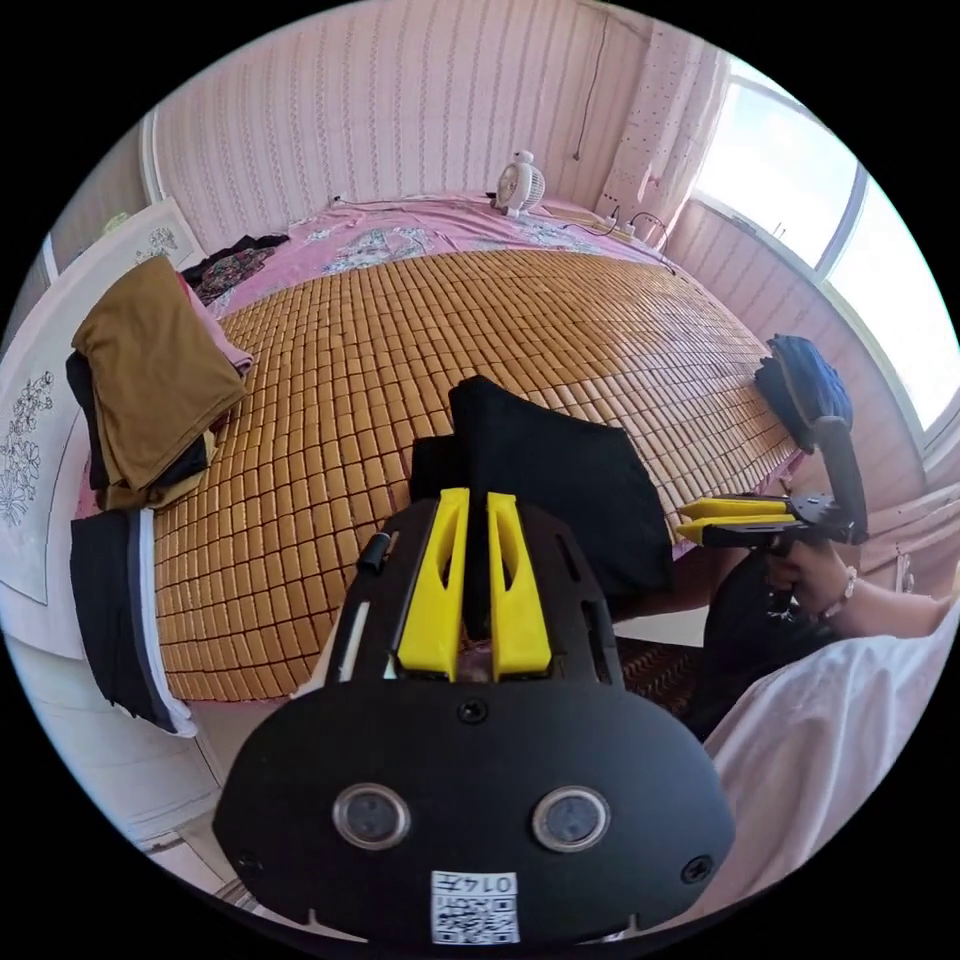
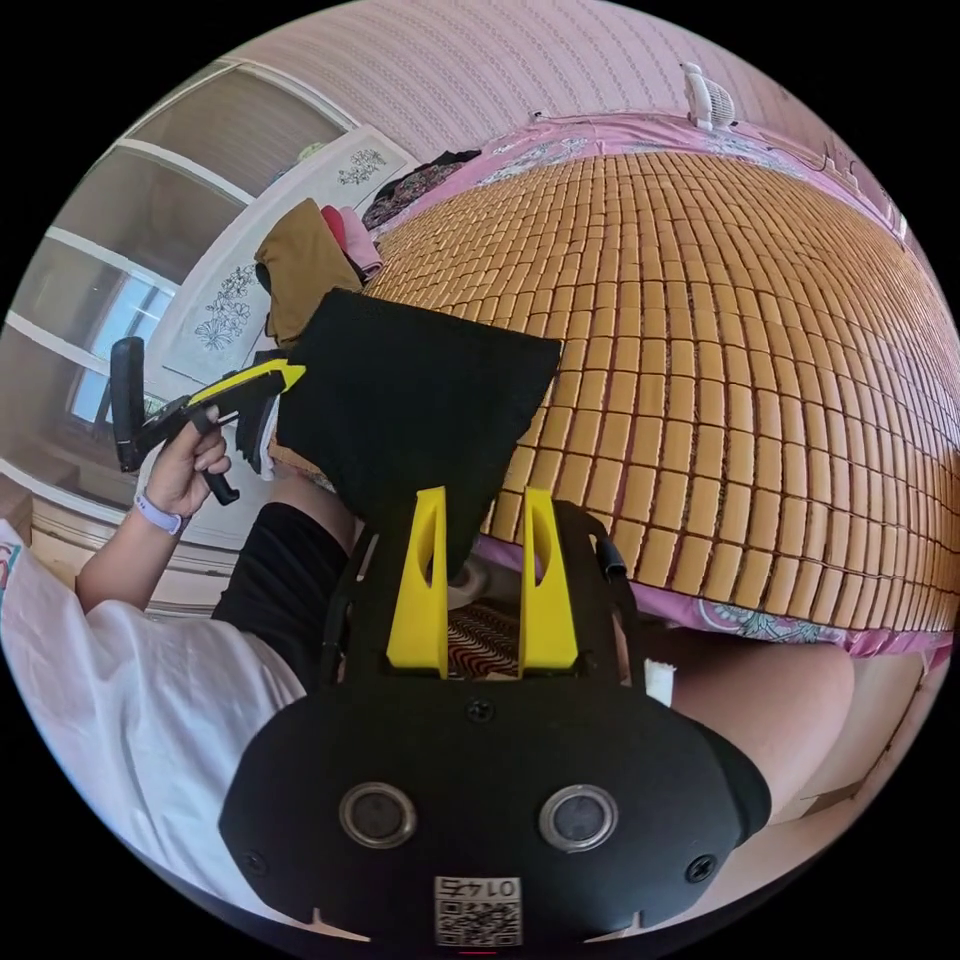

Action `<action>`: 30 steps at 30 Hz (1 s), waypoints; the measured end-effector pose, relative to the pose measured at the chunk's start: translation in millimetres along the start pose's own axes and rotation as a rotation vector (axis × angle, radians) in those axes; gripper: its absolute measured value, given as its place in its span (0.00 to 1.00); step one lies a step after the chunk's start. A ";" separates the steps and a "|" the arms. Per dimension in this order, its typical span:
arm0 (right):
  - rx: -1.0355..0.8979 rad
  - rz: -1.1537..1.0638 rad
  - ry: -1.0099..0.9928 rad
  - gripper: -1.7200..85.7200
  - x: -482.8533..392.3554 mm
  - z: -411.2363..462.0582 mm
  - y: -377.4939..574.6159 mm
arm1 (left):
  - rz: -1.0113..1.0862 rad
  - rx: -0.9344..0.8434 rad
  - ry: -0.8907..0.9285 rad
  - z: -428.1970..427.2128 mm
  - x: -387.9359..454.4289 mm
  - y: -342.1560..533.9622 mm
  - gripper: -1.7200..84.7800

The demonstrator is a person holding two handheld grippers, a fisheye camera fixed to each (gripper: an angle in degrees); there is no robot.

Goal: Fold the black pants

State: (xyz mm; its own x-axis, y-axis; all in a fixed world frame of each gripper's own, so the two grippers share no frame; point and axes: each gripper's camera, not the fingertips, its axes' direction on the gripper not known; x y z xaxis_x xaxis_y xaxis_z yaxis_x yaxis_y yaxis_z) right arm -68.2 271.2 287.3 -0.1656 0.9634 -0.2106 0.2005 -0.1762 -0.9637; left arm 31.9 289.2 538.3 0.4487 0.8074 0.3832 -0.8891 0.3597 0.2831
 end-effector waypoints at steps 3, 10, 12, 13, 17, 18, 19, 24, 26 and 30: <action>-0.019 -0.013 0.001 0.15 -3.7 3.7 1.1 | -0.069 -0.087 -0.016 39.6 -22.1 4.8 0.07; -0.070 -0.011 -0.039 0.15 -10.8 14.3 5.4 | -0.115 -0.153 0.010 67.2 -29.9 -7.8 0.07; -0.082 -0.003 -0.051 0.15 -10.8 16.7 7.6 | -0.045 -0.130 -0.009 62.5 -20.3 -12.8 0.07; -0.086 0.002 -0.059 0.15 -10.4 17.7 9.2 | -0.025 -0.132 -0.010 62.7 -17.9 -13.9 0.06; -0.063 0.009 -0.070 0.16 -10.7 12.8 13.9 | 0.024 -0.094 -0.042 62.4 -16.4 -22.5 0.07; -0.055 0.009 -0.069 0.16 -10.8 11.2 14.5 | -0.007 -0.090 -0.037 64.5 -24.0 -25.3 0.08; -0.034 0.015 -0.069 0.16 -10.1 8.1 15.4 | -0.032 -0.092 -0.035 66.7 -29.3 -26.4 0.08; 0.025 0.093 -0.104 0.18 2.8 9.2 13.8 | -0.233 -0.108 0.133 79.2 -86.6 -27.2 0.10; 0.055 0.168 -0.149 0.18 13.8 15.8 12.9 | -0.232 -0.027 0.127 69.9 -97.2 -24.9 0.10; 0.020 0.206 -0.214 0.11 18.3 31.5 11.4 | -0.256 -0.108 0.249 99.2 -116.6 -32.0 0.14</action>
State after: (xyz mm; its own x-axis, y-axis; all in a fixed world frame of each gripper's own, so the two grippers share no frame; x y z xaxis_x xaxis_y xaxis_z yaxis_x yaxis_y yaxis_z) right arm -99.4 280.5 267.3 -0.3235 0.8432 -0.4295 0.2325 -0.3691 -0.8998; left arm 17.1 137.2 571.7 0.6335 0.7693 0.0832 -0.7616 0.6009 0.2424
